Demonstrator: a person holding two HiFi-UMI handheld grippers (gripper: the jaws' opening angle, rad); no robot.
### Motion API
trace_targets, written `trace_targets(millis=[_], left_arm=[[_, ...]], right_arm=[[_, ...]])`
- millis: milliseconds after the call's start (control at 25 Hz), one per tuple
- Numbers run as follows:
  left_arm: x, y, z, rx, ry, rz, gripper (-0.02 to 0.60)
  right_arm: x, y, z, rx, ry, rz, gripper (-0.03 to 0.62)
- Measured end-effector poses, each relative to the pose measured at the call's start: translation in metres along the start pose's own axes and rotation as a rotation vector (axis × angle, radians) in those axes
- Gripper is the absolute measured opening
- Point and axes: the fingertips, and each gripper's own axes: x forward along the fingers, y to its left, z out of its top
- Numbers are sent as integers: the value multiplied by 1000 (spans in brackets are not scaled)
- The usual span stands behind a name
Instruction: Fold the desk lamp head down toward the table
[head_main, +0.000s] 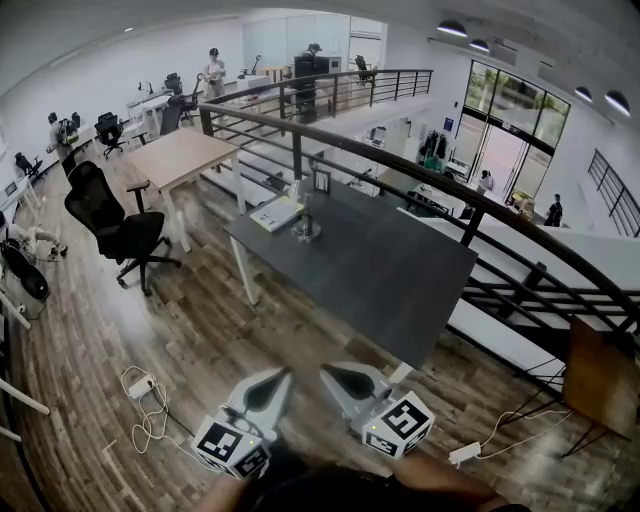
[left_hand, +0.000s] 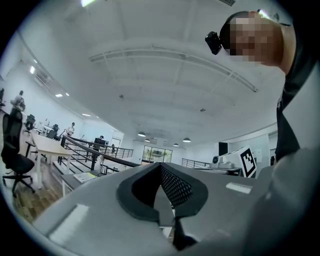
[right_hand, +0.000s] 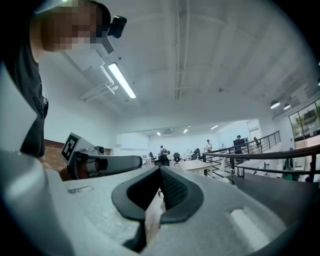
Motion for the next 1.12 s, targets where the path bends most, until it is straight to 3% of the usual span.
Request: trace_targets(millis=[200,520,720,1120], left_arm=[[2,11,-2,2,9,4,2],[11,46,-9,14,24,-37,2],[14,94,-10,16,28,-49,2],[21,196,28,20,59,-110,2]], right_arm=[[13,10,-7,-11,24,48,2],[51,2,-24,19,71,52,3],[97,-11,-31,31,82,35,3],[212,-31,-23,31,73,-6,3]])
